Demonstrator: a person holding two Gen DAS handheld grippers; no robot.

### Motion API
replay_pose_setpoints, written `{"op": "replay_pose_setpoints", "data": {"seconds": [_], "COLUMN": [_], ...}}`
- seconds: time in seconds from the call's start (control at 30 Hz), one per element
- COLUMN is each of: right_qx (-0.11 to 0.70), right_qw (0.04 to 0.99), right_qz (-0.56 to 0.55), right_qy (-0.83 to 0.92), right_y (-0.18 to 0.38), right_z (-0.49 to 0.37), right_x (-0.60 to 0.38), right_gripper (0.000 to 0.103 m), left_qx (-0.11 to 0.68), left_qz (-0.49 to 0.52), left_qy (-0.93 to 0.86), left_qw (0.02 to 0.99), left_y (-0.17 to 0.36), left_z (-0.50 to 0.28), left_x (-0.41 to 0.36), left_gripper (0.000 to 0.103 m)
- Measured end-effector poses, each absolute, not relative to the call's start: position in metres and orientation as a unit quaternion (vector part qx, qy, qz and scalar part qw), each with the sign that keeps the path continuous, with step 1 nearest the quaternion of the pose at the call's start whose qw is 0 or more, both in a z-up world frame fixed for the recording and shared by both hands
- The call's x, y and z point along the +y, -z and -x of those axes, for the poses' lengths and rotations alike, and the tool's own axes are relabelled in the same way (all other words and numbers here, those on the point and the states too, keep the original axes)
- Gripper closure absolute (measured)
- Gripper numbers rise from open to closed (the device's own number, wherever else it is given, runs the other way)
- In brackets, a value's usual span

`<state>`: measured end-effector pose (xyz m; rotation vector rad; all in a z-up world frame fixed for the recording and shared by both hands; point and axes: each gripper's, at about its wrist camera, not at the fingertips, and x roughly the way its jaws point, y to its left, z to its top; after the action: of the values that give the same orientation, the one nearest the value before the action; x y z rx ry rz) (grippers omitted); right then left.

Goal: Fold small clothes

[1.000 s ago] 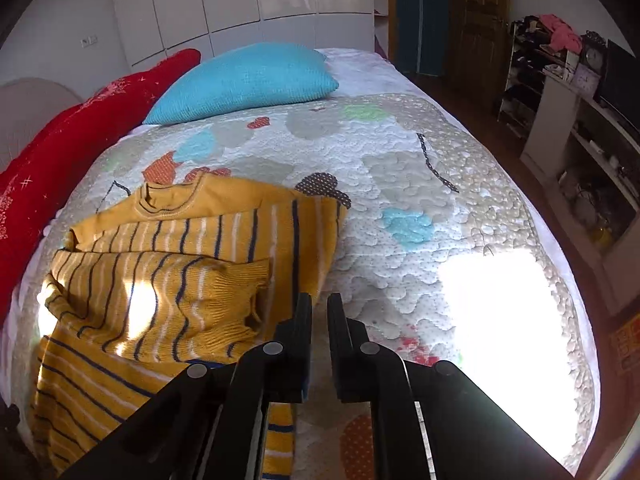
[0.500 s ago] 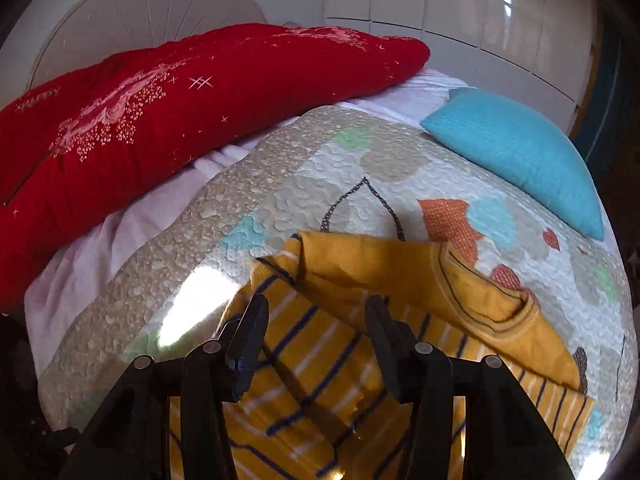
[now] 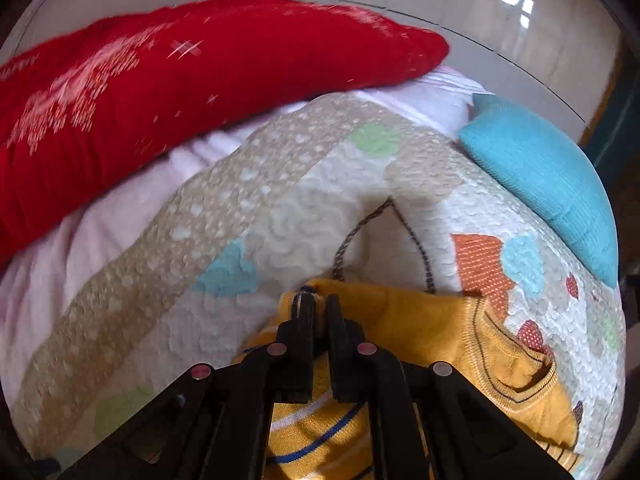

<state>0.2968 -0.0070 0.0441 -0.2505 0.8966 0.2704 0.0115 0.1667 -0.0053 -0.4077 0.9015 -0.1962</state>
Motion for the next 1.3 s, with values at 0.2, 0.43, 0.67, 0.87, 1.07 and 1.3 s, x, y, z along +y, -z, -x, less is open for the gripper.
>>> {"op": "replay_pose_setpoints", "data": {"seconds": [0.2, 0.43, 0.67, 0.87, 1.07, 1.3], "right_qx": [0.463, 0.439, 0.438, 0.455, 0.475, 0.465], "right_qw": [0.881, 0.893, 0.899, 0.882, 0.869, 0.882], "right_qz": [0.097, 0.094, 0.021, -0.1, -0.13, -0.075], "right_qy": [-0.019, -0.045, 0.026, 0.071, 0.046, -0.002], "right_y": [-0.023, -0.056, -0.086, -0.061, -0.02, -0.028], "right_z": [-0.333, -0.282, -0.19, -0.131, -0.12, -0.122], "right_x": [-0.05, -0.083, -0.233, -0.346, -0.343, -0.302], "right_gripper": [0.094, 0.056, 0.056, 0.056, 0.056, 0.098], "left_qx": [0.433, 0.436, 0.431, 0.452, 0.455, 0.455], "left_qz": [0.193, 0.194, 0.188, 0.192, 0.17, 0.156], "left_qy": [0.089, 0.076, 0.066, 0.07, 0.08, 0.067], "left_qw": [0.876, 0.875, 0.88, 0.868, 0.87, 0.874], "left_y": [0.005, 0.0, -0.011, -0.01, -0.022, -0.027], "left_z": [-0.01, 0.0, 0.021, 0.029, 0.037, 0.039], "left_x": [0.165, 0.166, 0.158, 0.142, 0.12, 0.12], "left_gripper": [0.029, 0.029, 0.029, 0.029, 0.029, 0.029]}}
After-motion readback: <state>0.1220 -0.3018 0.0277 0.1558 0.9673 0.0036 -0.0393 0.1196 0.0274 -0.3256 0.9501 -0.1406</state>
